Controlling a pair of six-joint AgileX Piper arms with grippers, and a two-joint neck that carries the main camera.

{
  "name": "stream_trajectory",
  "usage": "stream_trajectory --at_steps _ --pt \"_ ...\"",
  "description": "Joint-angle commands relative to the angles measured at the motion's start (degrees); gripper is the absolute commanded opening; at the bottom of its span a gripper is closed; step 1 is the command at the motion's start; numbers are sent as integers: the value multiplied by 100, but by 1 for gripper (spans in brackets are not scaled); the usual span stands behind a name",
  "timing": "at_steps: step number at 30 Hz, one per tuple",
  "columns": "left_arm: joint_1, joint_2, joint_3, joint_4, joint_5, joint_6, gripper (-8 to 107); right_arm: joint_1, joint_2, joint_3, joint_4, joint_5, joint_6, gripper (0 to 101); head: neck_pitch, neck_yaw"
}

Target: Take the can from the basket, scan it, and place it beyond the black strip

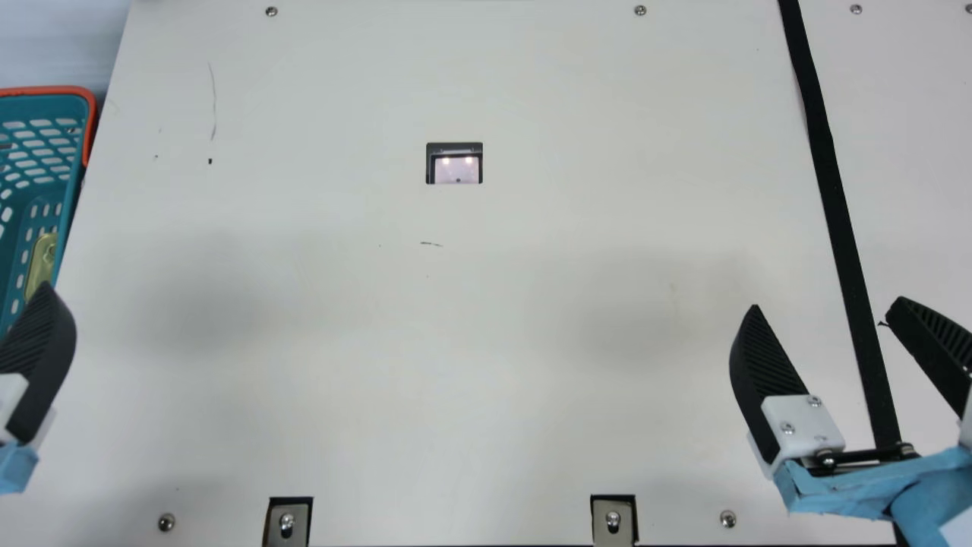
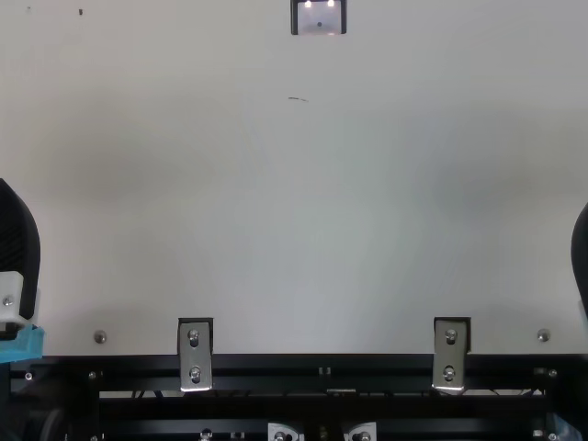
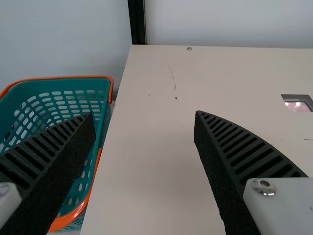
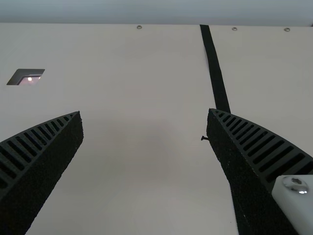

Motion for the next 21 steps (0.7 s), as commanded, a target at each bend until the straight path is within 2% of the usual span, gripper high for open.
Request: stream_trajectory --at_steps 1,21 --pt "0 0 0 0 0 0 90 0 0 0 0 0 0 101 -51 -11" --pt "0 0 0 0 0 0 90 0 0 0 0 0 0 101 -51 -11"
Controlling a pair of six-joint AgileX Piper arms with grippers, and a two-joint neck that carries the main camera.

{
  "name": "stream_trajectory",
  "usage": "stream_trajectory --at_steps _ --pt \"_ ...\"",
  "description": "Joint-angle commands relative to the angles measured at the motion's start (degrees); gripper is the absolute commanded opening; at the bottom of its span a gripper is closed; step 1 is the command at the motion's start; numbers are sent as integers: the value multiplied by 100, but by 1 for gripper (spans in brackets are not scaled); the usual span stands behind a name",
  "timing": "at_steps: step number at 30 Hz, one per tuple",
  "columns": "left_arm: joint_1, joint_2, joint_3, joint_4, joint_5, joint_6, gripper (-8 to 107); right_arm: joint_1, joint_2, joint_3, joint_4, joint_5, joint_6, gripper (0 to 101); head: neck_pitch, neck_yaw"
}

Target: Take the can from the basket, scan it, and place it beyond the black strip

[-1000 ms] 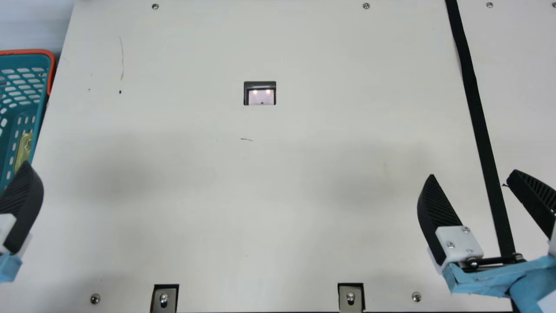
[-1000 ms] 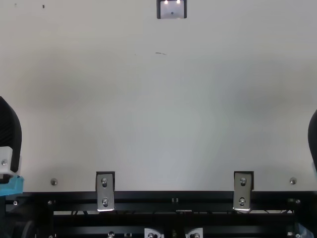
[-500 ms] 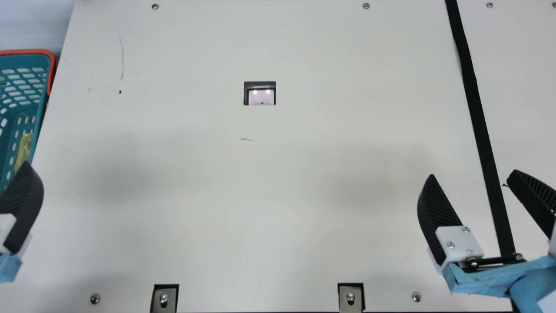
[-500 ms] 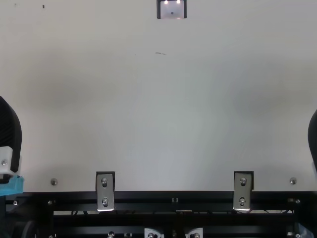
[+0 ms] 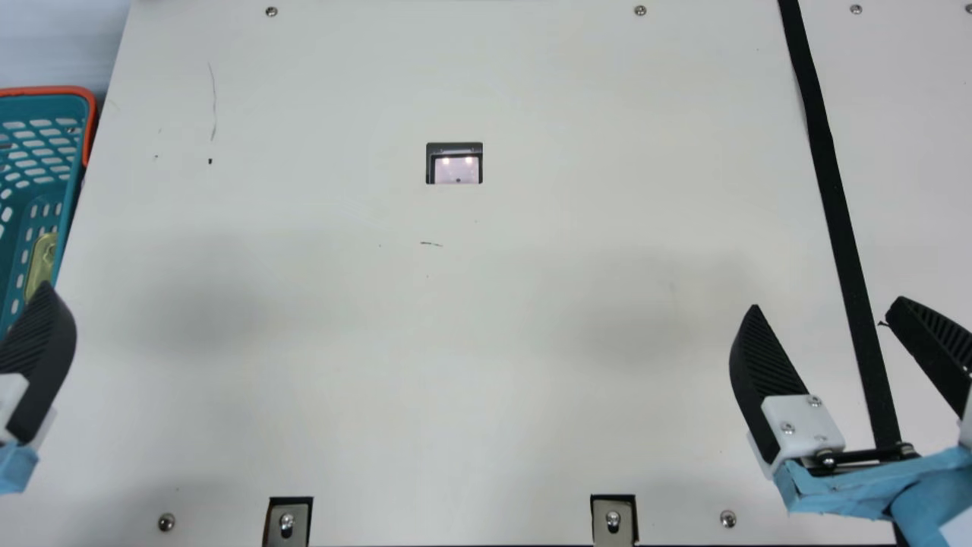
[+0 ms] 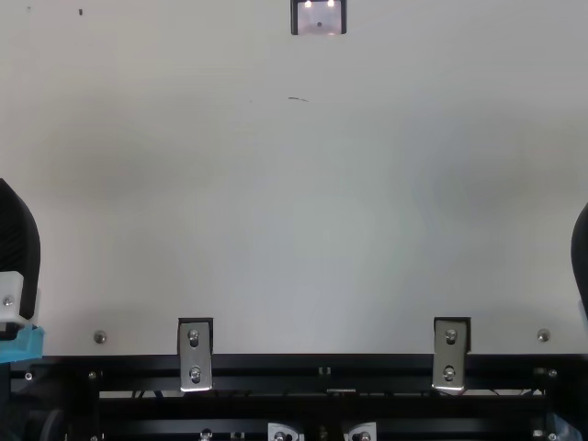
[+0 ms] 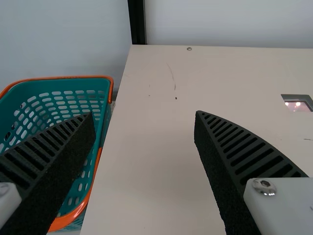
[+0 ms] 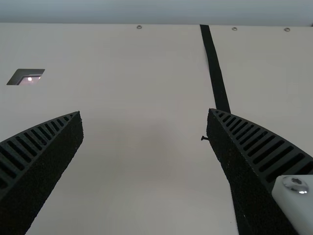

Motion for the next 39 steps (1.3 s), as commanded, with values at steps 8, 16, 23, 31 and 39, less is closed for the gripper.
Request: stream_trajectory --at_steps 8,16,23,31,39 --pt "0 0 0 0 0 0 90 0 0 0 0 0 0 101 -51 -11" --pt "0 0 0 0 0 0 90 0 0 0 0 0 0 101 -28 63" --pt "0 0 0 0 0 0 90 0 0 0 0 0 0 101 -6 356" --pt "0 0 0 0 0 0 90 0 0 0 0 0 0 101 -60 843" --pt "0 0 0 0 0 0 90 0 0 0 0 0 0 101 -162 1391"
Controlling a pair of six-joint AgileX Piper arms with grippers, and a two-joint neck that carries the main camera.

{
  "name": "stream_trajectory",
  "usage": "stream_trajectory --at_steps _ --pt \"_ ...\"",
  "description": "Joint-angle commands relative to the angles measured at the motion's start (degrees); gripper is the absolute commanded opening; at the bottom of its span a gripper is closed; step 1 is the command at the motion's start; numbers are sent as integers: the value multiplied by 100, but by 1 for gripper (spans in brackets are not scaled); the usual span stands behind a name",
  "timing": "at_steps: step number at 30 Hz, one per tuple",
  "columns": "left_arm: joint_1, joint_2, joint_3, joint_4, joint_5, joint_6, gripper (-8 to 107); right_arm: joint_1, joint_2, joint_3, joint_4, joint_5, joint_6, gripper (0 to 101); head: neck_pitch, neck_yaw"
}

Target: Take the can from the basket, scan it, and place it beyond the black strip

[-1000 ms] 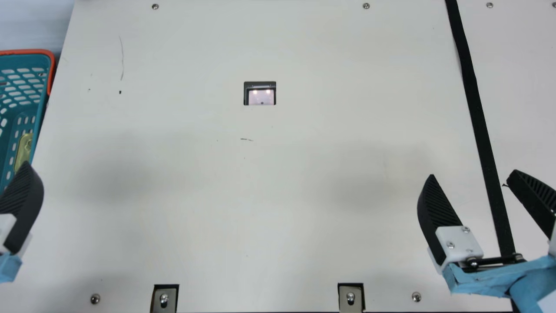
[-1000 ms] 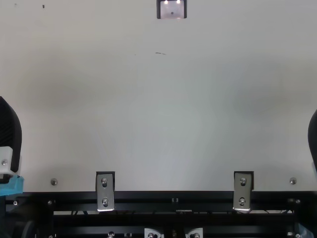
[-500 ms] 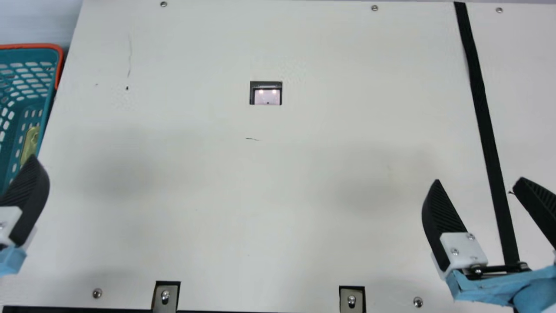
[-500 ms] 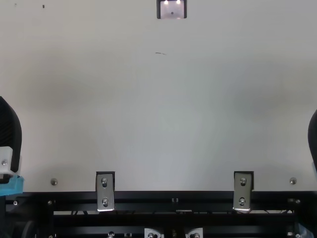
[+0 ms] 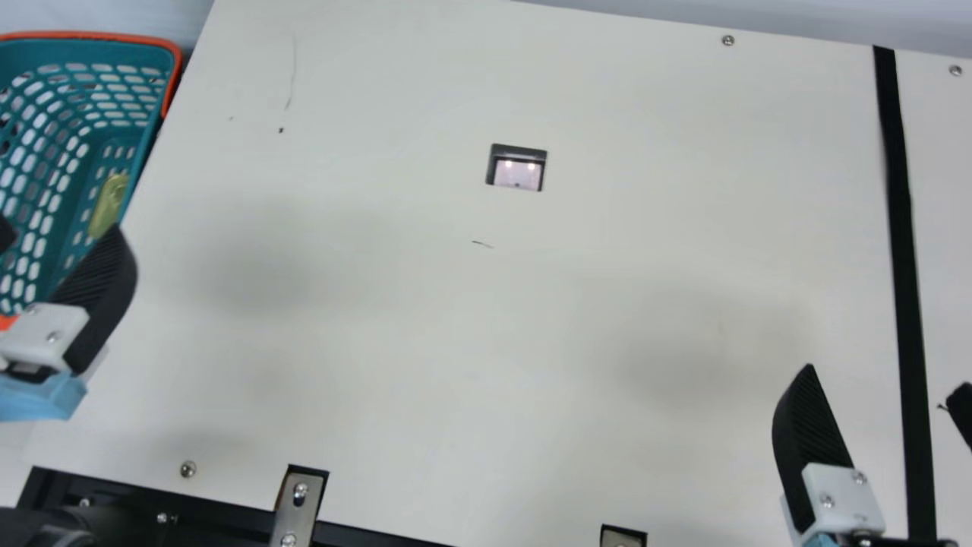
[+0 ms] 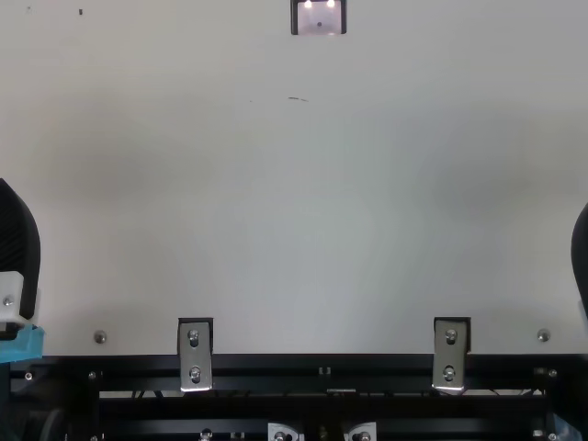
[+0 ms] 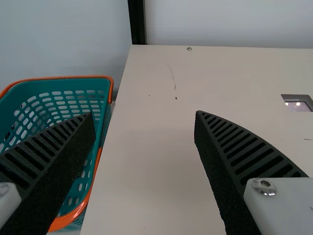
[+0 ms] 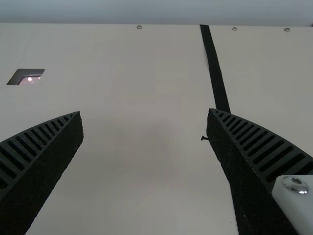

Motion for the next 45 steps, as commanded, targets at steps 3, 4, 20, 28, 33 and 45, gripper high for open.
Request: stream_trajectory --at_steps 3,4,20,28,33,45 --pt "0 0 0 0 0 0 90 0 0 0 0 0 0 101 -269 390" --pt "0 0 0 0 0 0 90 0 0 0 0 0 0 101 -298 484" --pt "0 0 0 0 0 0 90 0 0 0 0 0 0 101 -822 1241" --pt "0 0 0 0 0 0 90 0 0 0 0 0 0 101 -988 1269" --pt "0 0 0 0 0 0 90 0 0 0 0 0 0 101 -1048 1344" --pt "0 0 0 0 0 0 90 0 0 0 0 0 0 101 -1473 1501"
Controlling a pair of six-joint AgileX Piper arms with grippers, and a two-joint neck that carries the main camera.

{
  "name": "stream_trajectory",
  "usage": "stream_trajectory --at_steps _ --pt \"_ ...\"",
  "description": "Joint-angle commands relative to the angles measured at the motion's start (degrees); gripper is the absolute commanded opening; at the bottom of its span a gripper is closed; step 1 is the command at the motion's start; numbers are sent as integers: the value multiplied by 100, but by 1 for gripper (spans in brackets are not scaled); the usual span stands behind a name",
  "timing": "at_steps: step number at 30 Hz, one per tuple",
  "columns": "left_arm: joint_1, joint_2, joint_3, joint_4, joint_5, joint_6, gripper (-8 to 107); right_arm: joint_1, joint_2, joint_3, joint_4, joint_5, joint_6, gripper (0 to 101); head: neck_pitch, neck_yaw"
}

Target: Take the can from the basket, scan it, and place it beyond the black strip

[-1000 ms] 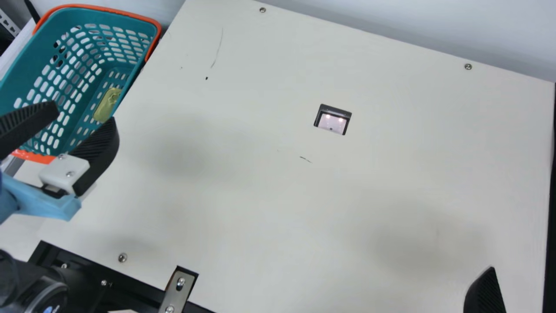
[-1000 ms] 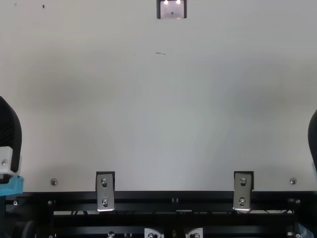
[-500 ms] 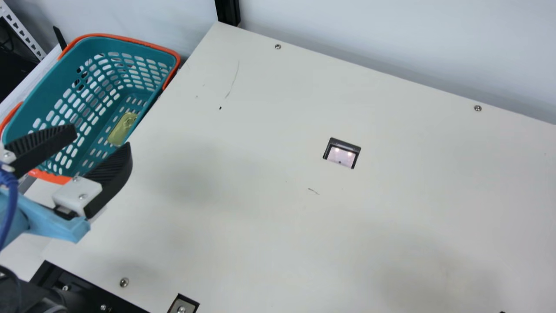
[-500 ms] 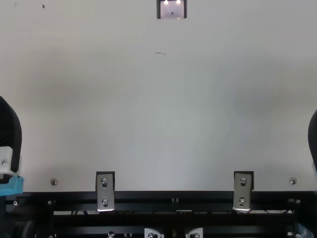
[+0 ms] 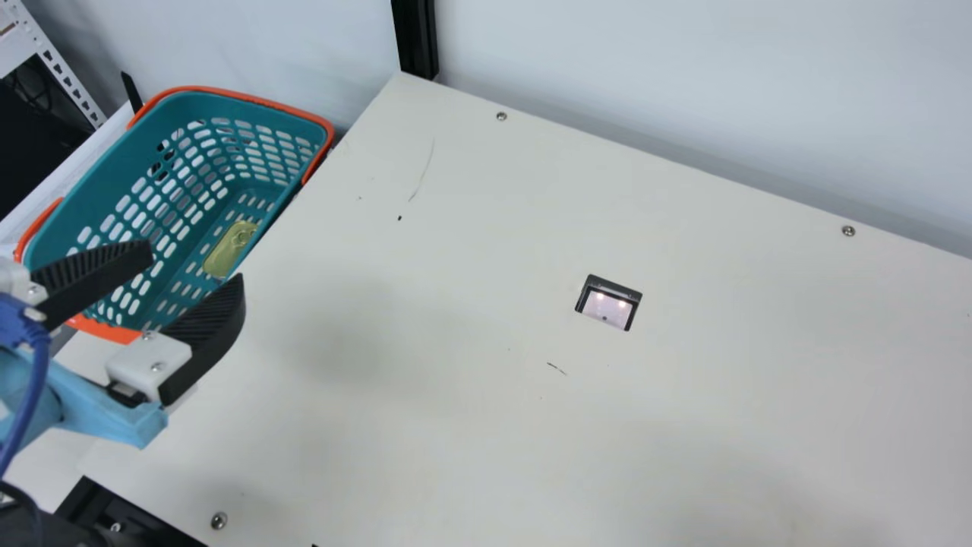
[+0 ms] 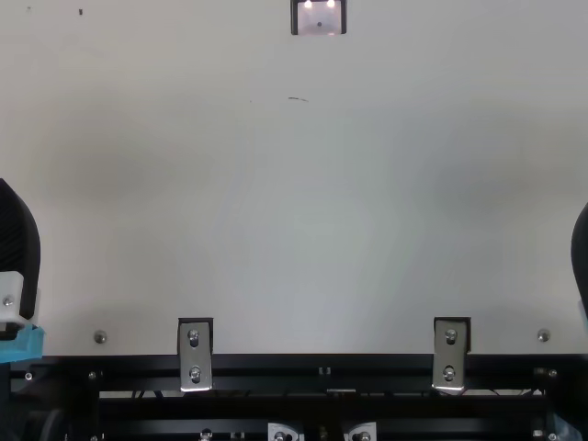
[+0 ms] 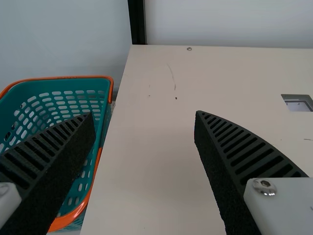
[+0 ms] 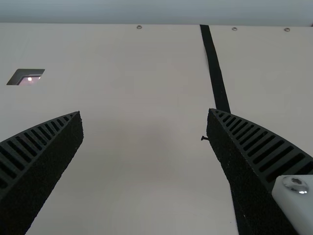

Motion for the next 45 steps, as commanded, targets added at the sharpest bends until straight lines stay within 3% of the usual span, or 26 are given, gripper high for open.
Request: stream_trajectory --at_steps 1,7,31,45 --pt "0 0 0 0 0 0 90 0 0 0 0 0 0 101 -277 146" --pt "0 0 0 0 0 0 90 0 0 0 0 0 0 101 -495 226" --pt "26 148 -48 26 -198 7 90 0 0 0 5 0 0 101 -495 226" --pt "646 1860 -1201 179 -919 -514 90 0 0 0 5 0 0 101 -495 226"
